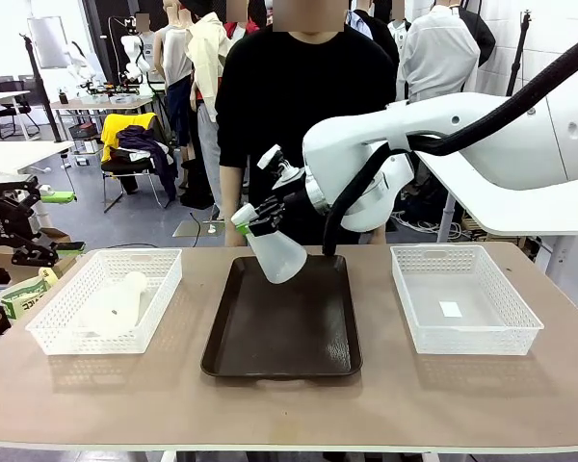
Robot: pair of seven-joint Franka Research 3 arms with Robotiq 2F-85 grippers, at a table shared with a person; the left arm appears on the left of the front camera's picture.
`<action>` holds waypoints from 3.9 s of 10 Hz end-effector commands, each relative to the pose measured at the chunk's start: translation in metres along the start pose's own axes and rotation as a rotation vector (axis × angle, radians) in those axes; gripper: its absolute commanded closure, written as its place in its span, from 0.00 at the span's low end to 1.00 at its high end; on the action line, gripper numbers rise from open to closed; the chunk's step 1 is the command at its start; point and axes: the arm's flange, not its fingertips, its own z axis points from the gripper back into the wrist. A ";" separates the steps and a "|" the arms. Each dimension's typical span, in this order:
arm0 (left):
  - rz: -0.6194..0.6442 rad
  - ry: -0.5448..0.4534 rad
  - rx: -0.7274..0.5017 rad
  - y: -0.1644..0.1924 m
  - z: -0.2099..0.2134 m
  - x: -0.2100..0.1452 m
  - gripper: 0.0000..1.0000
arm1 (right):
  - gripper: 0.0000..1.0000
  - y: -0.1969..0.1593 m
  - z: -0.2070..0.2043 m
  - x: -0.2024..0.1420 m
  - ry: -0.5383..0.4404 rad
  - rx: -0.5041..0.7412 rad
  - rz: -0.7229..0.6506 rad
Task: Prepare the laboratory tools.
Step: Place the picked Big flask upright in the Handle tray as instructed by the person, then pick up the Big flask that the person points to.
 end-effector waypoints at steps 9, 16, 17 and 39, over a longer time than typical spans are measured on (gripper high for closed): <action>-0.015 -0.002 -0.005 0.000 0.001 0.000 0.00 | 1.00 -0.019 -0.008 -0.051 -0.367 0.177 0.011; -0.015 -0.002 -0.005 0.000 0.001 0.000 0.00 | 0.96 -0.031 -0.010 -0.076 -0.370 0.143 -0.015; -0.015 -0.002 -0.005 0.000 0.001 0.000 0.00 | 0.87 -0.032 -0.011 -0.081 -0.365 0.142 -0.026; -0.015 -0.002 -0.005 0.000 0.001 0.000 0.00 | 0.00 -0.033 -0.002 -0.092 -0.297 0.119 -0.056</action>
